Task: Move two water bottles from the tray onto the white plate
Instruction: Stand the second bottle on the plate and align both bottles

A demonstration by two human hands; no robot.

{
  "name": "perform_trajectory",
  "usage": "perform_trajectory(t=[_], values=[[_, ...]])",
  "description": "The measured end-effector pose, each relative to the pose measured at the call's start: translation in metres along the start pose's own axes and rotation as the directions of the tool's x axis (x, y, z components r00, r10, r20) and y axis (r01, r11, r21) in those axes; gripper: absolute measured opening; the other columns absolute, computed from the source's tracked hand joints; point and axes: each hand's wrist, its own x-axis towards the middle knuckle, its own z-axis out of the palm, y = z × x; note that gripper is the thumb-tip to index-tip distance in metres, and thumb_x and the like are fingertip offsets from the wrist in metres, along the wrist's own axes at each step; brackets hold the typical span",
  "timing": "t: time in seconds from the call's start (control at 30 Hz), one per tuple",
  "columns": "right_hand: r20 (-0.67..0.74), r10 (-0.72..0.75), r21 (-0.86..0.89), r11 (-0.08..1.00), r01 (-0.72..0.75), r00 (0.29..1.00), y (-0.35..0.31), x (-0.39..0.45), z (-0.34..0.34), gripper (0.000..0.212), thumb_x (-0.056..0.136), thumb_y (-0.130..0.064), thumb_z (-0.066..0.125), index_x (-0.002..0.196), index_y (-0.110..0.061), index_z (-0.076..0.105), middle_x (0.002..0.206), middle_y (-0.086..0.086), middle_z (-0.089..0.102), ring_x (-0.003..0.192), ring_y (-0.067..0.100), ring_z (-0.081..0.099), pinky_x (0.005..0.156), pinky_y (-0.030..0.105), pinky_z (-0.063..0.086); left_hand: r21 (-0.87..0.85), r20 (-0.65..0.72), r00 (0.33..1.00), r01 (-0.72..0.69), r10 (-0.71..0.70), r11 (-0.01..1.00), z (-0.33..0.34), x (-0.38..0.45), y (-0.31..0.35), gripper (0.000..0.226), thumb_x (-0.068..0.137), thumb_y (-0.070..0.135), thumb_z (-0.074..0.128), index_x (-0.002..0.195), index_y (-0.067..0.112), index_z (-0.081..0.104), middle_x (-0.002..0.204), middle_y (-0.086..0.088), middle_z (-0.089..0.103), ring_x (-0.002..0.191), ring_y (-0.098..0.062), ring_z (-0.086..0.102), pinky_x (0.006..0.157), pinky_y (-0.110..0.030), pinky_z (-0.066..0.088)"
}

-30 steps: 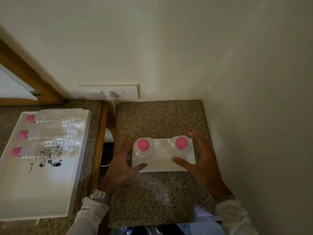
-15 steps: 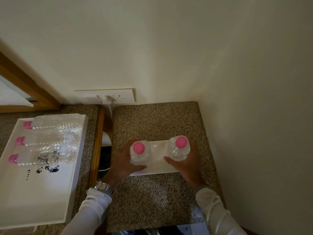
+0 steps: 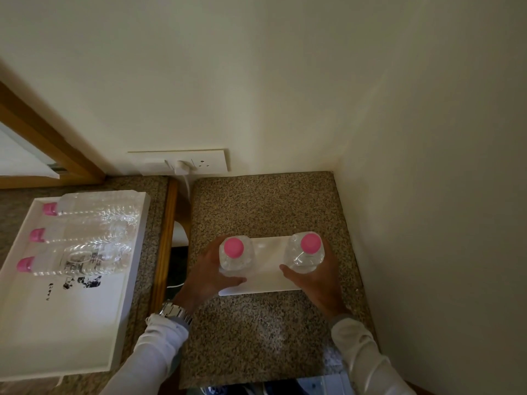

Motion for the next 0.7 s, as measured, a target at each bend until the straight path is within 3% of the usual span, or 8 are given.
perform_trajectory(t=[0.13, 0.23, 0.3, 0.37, 0.43, 0.5, 0.6, 0.7], values=[[0.017, -0.003, -0.017, 1.0, 0.004, 1.0, -0.003, 0.0, -0.002, 0.084, 0.047, -0.05, 0.092, 0.114, -0.063, 0.044, 0.111, -0.033, 0.058, 0.105, -0.011, 0.057, 0.081, 0.001, 0.045, 0.012, -0.015, 1.0, -0.022, 0.022, 1.0, -0.001, -0.001, 0.005, 0.089, 0.054, 0.035, 0.098, 0.128, 0.037, 0.05, 0.121, 0.02, 0.056, 0.117, -0.012, 0.056, 0.1, -0.032, 0.045], [0.029, -0.021, -0.022, 1.0, 0.022, 0.999, -0.005, 0.0, -0.003, 0.085, 0.047, -0.054, 0.092, 0.115, -0.063, 0.042, 0.116, -0.013, 0.062, 0.108, -0.001, 0.059, 0.089, 0.018, 0.05, 0.001, -0.044, 0.999, -0.018, 0.018, 1.0, -0.002, -0.003, 0.008, 0.089, 0.05, 0.038, 0.097, 0.123, 0.049, 0.047, 0.12, 0.027, 0.053, 0.116, -0.013, 0.055, 0.098, -0.03, 0.043], [0.056, -0.033, -0.036, 0.999, 0.035, 0.998, -0.008, -0.001, -0.006, 0.087, 0.047, -0.055, 0.09, 0.116, -0.061, 0.039, 0.121, -0.006, 0.061, 0.112, 0.01, 0.059, 0.096, 0.029, 0.052, 0.003, -0.042, 0.999, -0.016, 0.016, 1.0, -0.002, -0.005, 0.01, 0.094, 0.053, 0.032, 0.099, 0.13, 0.044, 0.046, 0.124, 0.028, 0.05, 0.121, -0.01, 0.051, 0.102, -0.029, 0.041], [0.107, -0.034, -0.054, 0.998, 0.04, 0.994, -0.009, -0.004, -0.013, 0.093, 0.048, -0.055, 0.09, 0.125, -0.05, 0.039, 0.129, -0.001, 0.057, 0.12, 0.018, 0.056, 0.103, 0.04, 0.05, 0.0, -0.02, 0.999, -0.037, 0.037, 0.999, -0.003, -0.008, 0.011, 0.101, 0.055, 0.031, 0.099, 0.138, 0.039, 0.042, 0.133, 0.02, 0.05, 0.127, -0.006, 0.048, 0.107, -0.027, 0.039], [0.165, -0.032, -0.063, 0.997, 0.043, 0.986, -0.007, -0.007, -0.022, 0.101, 0.051, -0.047, 0.092, 0.136, -0.033, 0.04, 0.136, 0.0, 0.052, 0.127, 0.02, 0.051, 0.106, 0.045, 0.048, 0.003, -0.008, 0.998, -0.06, 0.06, 0.998, -0.006, -0.013, 0.012, 0.101, 0.057, 0.034, 0.094, 0.137, 0.049, 0.034, 0.138, 0.017, 0.048, 0.128, 0.001, 0.045, 0.108, -0.018, 0.036], [0.212, -0.016, -0.051, 0.998, 0.027, 0.977, -0.005, -0.009, -0.033, 0.106, 0.054, -0.036, 0.093, 0.144, -0.031, 0.036, 0.138, -0.009, 0.052, 0.129, 0.012, 0.05, 0.105, 0.035, 0.048, 0.026, -0.017, 0.999, -0.042, 0.042, 0.999, -0.009, -0.019, 0.012, 0.095, 0.06, 0.032, 0.087, 0.14, 0.039, 0.037, 0.141, 0.009, 0.049, 0.132, -0.008, 0.046, 0.109, -0.027, 0.039], [0.298, -0.013, -0.006, 1.0, 0.015, 0.954, -0.003, -0.013, -0.049, 0.1, 0.062, -0.018, 0.086, 0.144, -0.045, 0.035, 0.133, -0.034, 0.052, 0.124, -0.009, 0.05, 0.093, 0.005, 0.045, 0.016, -0.031, 0.999, 0.036, -0.036, 0.999, -0.013, -0.028, 0.01, 0.083, 0.071, 0.015, 0.083, 0.141, 0.032, 0.042, 0.139, 0.002, 0.055, 0.129, -0.018, 0.053, 0.108, -0.042, 0.047], [0.371, 0.061, -0.003, 0.998, -0.064, 0.927, -0.002, -0.013, -0.059, 0.095, 0.074, 0.003, 0.075, 0.149, -0.037, 0.034, 0.129, -0.038, 0.056, 0.12, -0.012, 0.055, 0.086, 0.003, 0.047, 0.011, -0.059, 0.993, 0.103, -0.102, 0.995, -0.013, -0.032, 0.008, 0.063, 0.085, 0.004, 0.07, 0.131, 0.042, 0.049, 0.118, 0.019, 0.066, 0.111, 0.001, 0.063, 0.098, -0.029, 0.054]])
